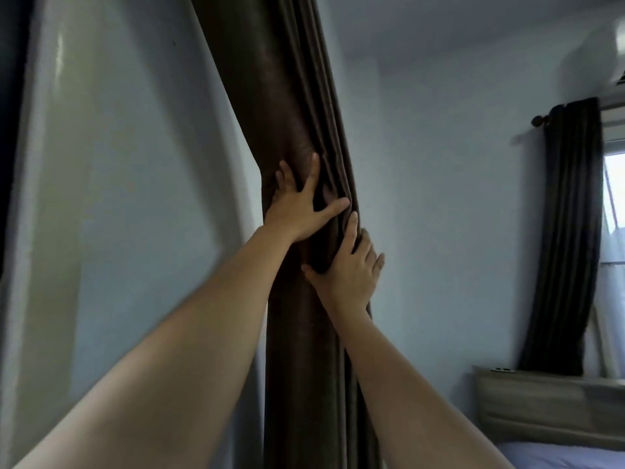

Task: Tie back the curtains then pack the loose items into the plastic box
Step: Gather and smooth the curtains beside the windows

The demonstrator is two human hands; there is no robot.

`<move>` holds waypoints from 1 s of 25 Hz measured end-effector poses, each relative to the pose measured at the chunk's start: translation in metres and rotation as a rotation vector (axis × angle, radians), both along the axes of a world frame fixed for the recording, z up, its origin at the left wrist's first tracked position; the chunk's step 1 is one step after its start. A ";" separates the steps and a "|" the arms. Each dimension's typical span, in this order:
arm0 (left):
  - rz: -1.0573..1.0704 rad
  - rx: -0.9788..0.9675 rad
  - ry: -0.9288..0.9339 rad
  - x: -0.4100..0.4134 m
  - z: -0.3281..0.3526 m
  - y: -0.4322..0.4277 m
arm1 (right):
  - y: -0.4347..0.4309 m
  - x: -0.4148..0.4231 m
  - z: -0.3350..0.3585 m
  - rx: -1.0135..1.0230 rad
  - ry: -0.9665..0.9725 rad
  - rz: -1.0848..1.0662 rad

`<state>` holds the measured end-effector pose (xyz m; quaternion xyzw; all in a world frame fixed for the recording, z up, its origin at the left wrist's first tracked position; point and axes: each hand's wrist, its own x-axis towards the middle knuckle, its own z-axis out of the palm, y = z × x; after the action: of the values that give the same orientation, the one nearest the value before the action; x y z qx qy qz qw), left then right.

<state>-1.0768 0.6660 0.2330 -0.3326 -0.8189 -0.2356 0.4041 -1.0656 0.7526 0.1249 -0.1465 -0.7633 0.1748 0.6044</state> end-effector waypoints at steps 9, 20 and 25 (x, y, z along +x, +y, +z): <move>0.106 0.075 -0.018 -0.016 0.004 0.023 | 0.038 -0.016 0.012 0.118 0.005 0.268; 0.245 0.145 0.015 0.095 -0.072 -0.057 | 0.030 0.090 -0.058 0.228 -0.308 1.164; 0.275 0.183 -0.106 0.182 -0.089 -0.111 | -0.018 0.130 -0.071 0.363 -0.306 1.475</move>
<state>-0.8951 0.5554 0.1435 -0.1664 -0.8519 -0.2689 0.4175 -0.9360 0.7346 0.0535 0.4787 -0.7551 0.3819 0.2341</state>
